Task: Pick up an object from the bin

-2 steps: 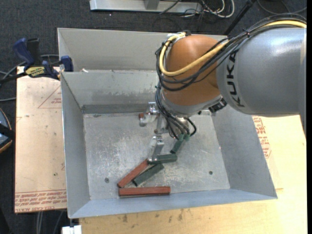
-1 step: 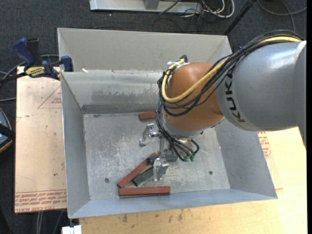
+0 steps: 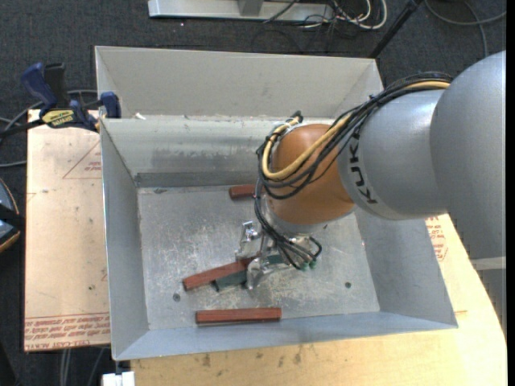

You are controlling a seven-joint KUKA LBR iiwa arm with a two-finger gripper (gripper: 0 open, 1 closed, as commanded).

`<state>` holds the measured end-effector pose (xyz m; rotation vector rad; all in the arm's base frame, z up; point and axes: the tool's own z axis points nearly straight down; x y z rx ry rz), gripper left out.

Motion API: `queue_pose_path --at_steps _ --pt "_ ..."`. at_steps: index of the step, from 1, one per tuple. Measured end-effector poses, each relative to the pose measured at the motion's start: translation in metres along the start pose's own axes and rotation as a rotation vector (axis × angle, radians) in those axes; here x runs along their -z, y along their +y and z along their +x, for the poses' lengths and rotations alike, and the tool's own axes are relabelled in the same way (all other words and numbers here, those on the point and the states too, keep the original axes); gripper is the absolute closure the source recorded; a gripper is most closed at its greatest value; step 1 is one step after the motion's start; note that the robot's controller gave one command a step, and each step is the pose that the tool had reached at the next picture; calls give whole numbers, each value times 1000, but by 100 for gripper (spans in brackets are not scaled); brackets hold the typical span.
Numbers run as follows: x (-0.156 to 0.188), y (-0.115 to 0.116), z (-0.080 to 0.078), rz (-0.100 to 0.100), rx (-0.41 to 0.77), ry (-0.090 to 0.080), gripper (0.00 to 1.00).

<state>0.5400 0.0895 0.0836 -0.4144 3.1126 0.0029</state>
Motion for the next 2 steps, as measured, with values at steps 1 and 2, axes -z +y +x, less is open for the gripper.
queue_pose_path --at_steps 1,2 --pt "0 0 0 0 0 0 100" --pt "152 0 -9 1 -17 -1 100"
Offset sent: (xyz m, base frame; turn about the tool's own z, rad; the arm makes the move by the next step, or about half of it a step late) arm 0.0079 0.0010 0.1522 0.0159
